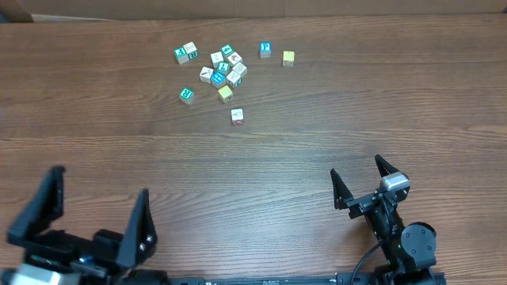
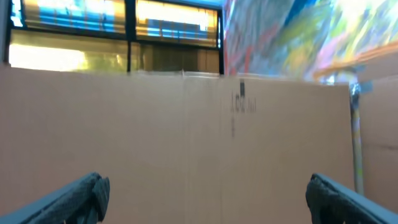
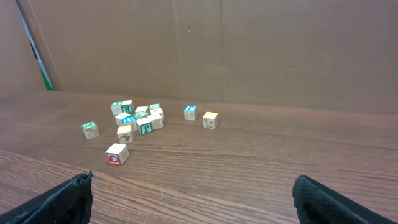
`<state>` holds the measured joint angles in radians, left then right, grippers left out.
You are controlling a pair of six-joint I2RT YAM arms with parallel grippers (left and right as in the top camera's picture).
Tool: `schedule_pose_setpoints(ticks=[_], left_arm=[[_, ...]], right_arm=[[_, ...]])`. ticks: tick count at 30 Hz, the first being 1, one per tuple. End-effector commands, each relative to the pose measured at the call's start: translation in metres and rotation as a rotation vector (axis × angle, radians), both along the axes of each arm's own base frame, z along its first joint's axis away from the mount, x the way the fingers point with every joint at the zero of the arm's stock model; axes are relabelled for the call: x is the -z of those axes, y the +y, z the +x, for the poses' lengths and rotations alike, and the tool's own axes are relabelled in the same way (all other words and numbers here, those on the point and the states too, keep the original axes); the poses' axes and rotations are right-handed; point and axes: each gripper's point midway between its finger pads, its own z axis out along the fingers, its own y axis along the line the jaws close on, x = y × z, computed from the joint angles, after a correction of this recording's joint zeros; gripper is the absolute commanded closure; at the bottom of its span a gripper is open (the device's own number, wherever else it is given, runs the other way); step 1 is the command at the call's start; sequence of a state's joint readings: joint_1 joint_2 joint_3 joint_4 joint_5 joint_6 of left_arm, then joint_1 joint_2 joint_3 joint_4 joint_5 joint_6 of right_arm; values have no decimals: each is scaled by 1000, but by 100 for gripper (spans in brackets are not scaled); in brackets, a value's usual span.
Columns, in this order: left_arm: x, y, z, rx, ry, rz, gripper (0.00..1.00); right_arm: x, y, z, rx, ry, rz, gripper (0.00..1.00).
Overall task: Form a horizontal line
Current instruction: 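Raise the left arm and reach toward the block pile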
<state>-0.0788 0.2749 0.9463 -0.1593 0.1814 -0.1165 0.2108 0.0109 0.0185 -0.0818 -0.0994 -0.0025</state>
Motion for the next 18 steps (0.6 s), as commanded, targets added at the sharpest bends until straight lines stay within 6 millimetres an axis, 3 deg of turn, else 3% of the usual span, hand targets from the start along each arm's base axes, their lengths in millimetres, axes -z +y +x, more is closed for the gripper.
schedule_pose_setpoints(ticks=[1, 6, 10, 13, 18], left_arm=[[-29, -6, 18, 5, 64, 57, 0], [-53, -12, 61, 4, 252, 120, 0], [-49, -16, 102, 6, 422, 187, 0], [-30, -18, 135, 13, 580, 225, 0], [28, -22, 184, 38, 856, 245, 0]], right_arm=[[2, -2, 1, 11, -1, 5, 0], [2, -2, 1, 11, -1, 5, 0], [2, -2, 1, 11, -1, 5, 0], [2, -2, 1, 12, -1, 5, 0], [2, -2, 1, 12, -1, 5, 0]])
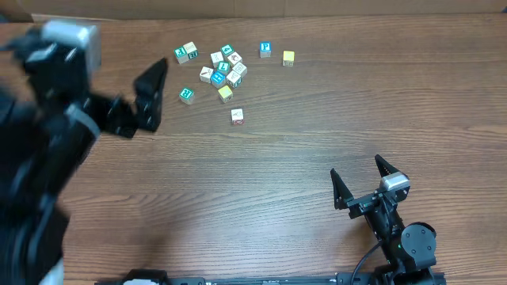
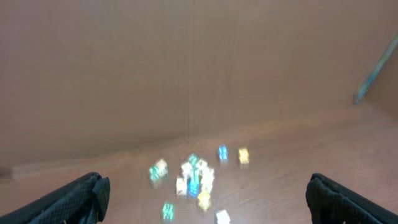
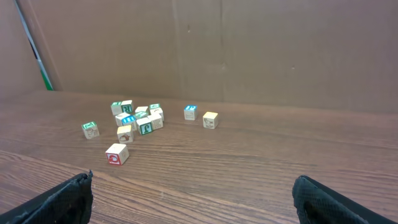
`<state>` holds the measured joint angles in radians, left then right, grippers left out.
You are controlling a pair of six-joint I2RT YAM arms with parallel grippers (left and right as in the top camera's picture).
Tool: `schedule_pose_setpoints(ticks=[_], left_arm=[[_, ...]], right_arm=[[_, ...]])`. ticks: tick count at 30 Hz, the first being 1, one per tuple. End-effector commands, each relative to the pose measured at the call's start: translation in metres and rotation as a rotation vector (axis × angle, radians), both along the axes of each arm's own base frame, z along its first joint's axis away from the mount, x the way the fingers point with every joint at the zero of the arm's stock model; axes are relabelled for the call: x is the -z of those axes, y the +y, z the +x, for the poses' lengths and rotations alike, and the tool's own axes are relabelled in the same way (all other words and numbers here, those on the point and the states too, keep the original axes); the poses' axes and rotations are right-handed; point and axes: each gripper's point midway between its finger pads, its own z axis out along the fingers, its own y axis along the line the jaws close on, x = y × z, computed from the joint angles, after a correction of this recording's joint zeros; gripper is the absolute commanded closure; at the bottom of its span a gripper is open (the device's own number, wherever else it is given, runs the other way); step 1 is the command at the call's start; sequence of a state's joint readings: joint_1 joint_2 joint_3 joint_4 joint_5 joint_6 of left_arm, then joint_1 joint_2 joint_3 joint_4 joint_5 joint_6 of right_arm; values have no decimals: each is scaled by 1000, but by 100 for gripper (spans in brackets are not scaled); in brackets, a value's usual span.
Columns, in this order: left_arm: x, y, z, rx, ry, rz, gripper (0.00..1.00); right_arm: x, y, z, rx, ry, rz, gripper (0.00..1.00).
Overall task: Form a horizontal line
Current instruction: 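Raise the left arm and reach toward the block pile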
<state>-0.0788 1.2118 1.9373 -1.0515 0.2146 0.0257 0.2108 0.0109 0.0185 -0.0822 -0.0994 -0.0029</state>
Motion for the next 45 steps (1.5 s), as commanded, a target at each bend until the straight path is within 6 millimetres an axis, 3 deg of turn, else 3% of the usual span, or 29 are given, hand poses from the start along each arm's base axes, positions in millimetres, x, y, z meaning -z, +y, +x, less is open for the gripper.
schedule_pose_setpoints(ticks=[1, 8, 14, 15, 19, 23, 25, 26, 32, 45], left_arm=[[31, -4, 29, 24, 122, 32, 1], [110, -7, 68, 16, 410, 30, 1], [154, -17, 86, 38, 569, -17, 0], [161, -19, 87, 46, 597, -22, 5], [183, -25, 89, 68, 682, -36, 43], [200, -28, 87, 79, 755, -44, 66], [206, -28, 86, 79, 786, -44, 90], [210, -28, 85, 78, 804, -44, 96], [223, -28, 83, 75, 860, -42, 96], [227, -26, 83, 48, 887, -57, 96]], right_arm=[[2, -2, 1, 11, -1, 6, 0], [2, -2, 1, 11, -1, 6, 0], [2, -2, 1, 11, -1, 6, 0], [2, -2, 1, 11, -1, 6, 0], [2, -2, 1, 11, -1, 6, 0], [2, -2, 1, 11, -1, 6, 0], [2, -2, 1, 12, -1, 6, 0], [2, -2, 1, 11, -1, 6, 0], [2, -2, 1, 11, -1, 6, 0], [2, -2, 1, 11, -1, 6, 0]])
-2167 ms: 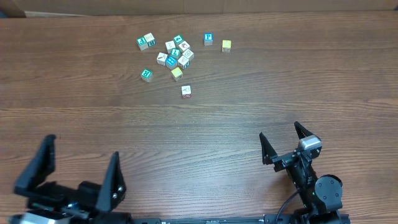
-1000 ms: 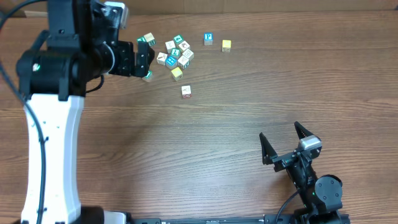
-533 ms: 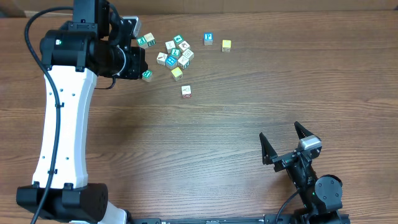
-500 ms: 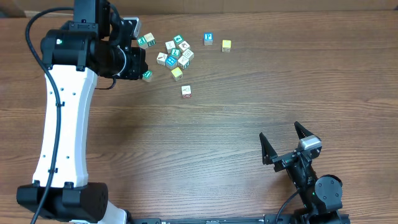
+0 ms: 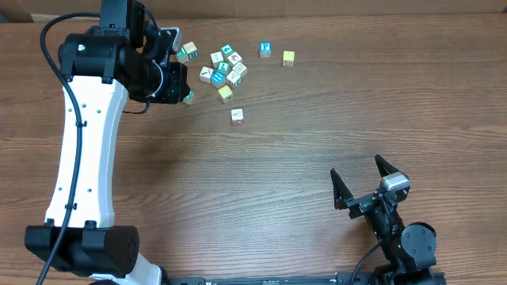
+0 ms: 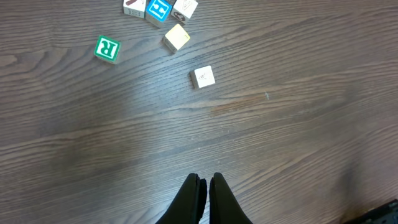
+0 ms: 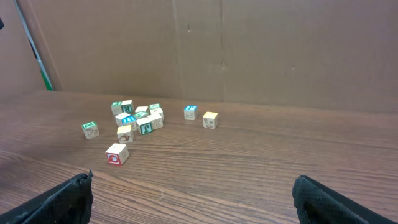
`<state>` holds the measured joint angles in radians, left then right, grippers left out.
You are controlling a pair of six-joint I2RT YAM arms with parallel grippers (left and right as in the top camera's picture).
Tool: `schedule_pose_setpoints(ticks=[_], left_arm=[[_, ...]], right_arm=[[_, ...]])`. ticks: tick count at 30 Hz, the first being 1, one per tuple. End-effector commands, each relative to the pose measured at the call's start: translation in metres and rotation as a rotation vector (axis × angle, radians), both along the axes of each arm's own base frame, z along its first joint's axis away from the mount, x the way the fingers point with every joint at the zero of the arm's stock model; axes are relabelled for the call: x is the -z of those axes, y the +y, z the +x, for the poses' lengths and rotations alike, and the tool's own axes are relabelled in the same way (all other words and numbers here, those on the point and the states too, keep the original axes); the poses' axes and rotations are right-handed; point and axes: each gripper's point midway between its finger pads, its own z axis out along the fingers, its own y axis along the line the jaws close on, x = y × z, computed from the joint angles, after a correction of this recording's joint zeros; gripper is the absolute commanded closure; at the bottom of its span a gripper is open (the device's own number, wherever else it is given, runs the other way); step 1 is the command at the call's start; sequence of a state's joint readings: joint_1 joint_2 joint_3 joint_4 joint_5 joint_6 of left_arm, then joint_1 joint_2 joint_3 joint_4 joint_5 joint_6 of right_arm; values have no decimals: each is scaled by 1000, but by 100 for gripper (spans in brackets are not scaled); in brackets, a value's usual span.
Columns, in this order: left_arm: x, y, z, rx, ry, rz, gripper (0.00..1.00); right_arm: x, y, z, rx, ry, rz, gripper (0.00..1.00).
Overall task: Form a horizontal line
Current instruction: 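Raise the left arm and reach toward the block pile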
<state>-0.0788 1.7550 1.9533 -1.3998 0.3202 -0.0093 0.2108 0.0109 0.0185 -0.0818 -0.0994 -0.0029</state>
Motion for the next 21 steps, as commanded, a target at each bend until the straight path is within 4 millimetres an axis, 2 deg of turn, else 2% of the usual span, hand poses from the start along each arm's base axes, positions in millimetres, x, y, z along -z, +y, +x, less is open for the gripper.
schedule_pose_setpoints(ticks=[1, 11, 15, 17, 21], left_arm=[[-4, -2, 2, -23, 1, -19, 96], [2, 28, 9, -269, 27, 81, 96], [2, 32, 11, -317, 28, 86, 94], [4, 31, 11, -314, 33, 87, 86], [10, 26, 10, -301, 50, 93, 62]], right_arm=[[2, -2, 1, 11, -1, 6, 0], [2, -2, 1, 11, -1, 6, 0], [2, -2, 1, 12, -1, 6, 0], [2, -2, 1, 12, -1, 6, 0], [2, -2, 1, 12, -1, 6, 0]])
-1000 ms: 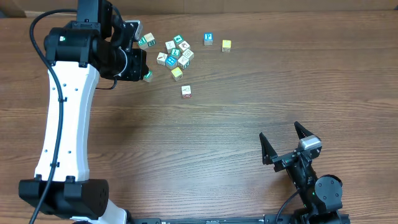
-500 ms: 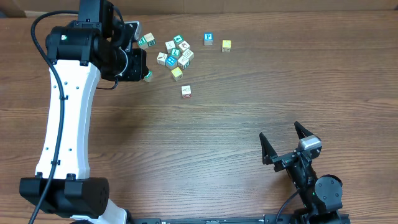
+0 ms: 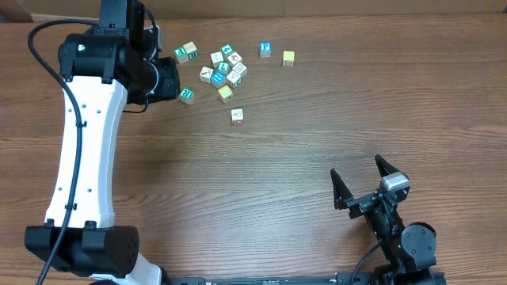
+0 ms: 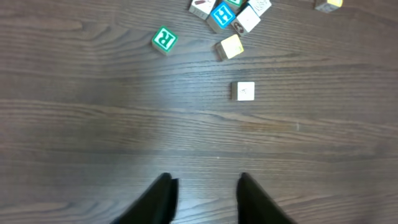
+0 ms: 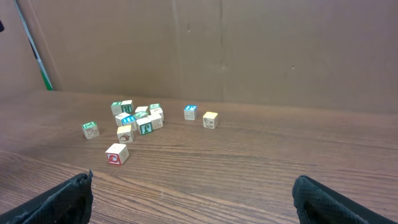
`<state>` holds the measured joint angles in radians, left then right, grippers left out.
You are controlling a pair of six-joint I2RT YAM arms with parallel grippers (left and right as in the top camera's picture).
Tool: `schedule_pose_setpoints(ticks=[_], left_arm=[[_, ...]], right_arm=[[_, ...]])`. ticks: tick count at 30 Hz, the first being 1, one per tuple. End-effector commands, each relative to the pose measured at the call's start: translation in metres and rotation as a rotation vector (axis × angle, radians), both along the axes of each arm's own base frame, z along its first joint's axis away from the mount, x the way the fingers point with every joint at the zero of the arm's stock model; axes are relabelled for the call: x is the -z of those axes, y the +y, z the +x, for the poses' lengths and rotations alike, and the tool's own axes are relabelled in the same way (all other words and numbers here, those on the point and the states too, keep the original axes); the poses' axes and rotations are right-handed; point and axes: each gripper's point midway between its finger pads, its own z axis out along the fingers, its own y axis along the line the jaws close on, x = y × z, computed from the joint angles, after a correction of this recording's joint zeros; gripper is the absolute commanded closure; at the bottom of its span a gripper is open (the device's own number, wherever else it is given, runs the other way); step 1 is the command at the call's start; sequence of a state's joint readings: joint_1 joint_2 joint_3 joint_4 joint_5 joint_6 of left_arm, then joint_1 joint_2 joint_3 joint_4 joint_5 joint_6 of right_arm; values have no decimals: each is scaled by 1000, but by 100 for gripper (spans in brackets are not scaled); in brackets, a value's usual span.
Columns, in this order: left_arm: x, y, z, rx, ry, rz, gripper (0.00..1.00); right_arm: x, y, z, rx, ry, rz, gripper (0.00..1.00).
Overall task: Form a horizontal line
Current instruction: 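Raise the left arm and reach toward the block pile, then lower the left gripper over the white block with teal D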
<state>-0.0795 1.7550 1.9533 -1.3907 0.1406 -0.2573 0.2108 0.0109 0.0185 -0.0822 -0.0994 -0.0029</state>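
Several small lettered cubes lie in a loose cluster [image 3: 223, 68] at the far middle of the table. A green R cube [image 3: 187, 95] [image 4: 164, 39] sits apart on the left, and a white cube with a red mark [image 3: 237, 115] [image 4: 245, 91] [image 5: 116, 153] lies nearest the front. A blue cube [image 3: 265, 49] and a yellow cube [image 3: 288, 57] lie to the right. My left gripper [image 3: 164, 78] [image 4: 204, 186] hangs open above bare wood, left of the R cube, holding nothing. My right gripper [image 3: 357, 169] [image 5: 193, 199] rests open at the near right, far from the cubes.
The wooden table [image 3: 317, 119] runs wide around the cubes. A cardboard wall [image 5: 249, 43] stands behind the far edge. My left arm's white link [image 3: 83, 142] spans the left side of the table.
My left gripper was shut and is now open. It has shifted a little to the left and farther back, still beside the R cube. No cube has moved; the right arm is still.
Both arms first rested at the near edge with open grippers. Then the left arm was raised toward the far left, still open. Later it hung shut over the wood left of the cluster. Now it is open there. The cubes lie as before.
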Motion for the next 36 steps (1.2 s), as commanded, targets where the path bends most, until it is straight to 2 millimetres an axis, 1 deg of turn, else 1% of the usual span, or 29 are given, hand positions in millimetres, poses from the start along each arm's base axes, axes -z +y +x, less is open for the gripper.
schedule_pose_setpoints(ticks=[1, 2, 5, 7, 15, 23, 27, 31, 36], left_arm=[[7, -5, 4, -6, 14, 10, 52], [10, -8, 5, 1, 22, 11, 47], [22, -21, 8, 14, 54, 8, 44], [34, -30, 11, 23, 82, 9, 42], [89, -72, 22, 67, 192, 23, 38], [144, -101, 35, 92, 256, 35, 38], [167, -110, 39, 77, 285, 39, 37], [186, -113, 44, 54, 297, 55, 37], [201, -110, 50, 16, 297, 87, 37]], right_arm=[[2, -2, 1, 11, -1, 6, 0], [2, -2, 1, 11, -1, 6, 0], [2, -2, 1, 11, -1, 6, 0], [2, -2, 1, 12, -1, 6, 0], [2, -2, 1, 12, -1, 6, 0], [2, -2, 1, 11, -1, 6, 0], [2, -2, 1, 11, -1, 6, 0], [2, -2, 1, 11, -1, 6, 0], [2, -2, 1, 11, -1, 6, 0]])
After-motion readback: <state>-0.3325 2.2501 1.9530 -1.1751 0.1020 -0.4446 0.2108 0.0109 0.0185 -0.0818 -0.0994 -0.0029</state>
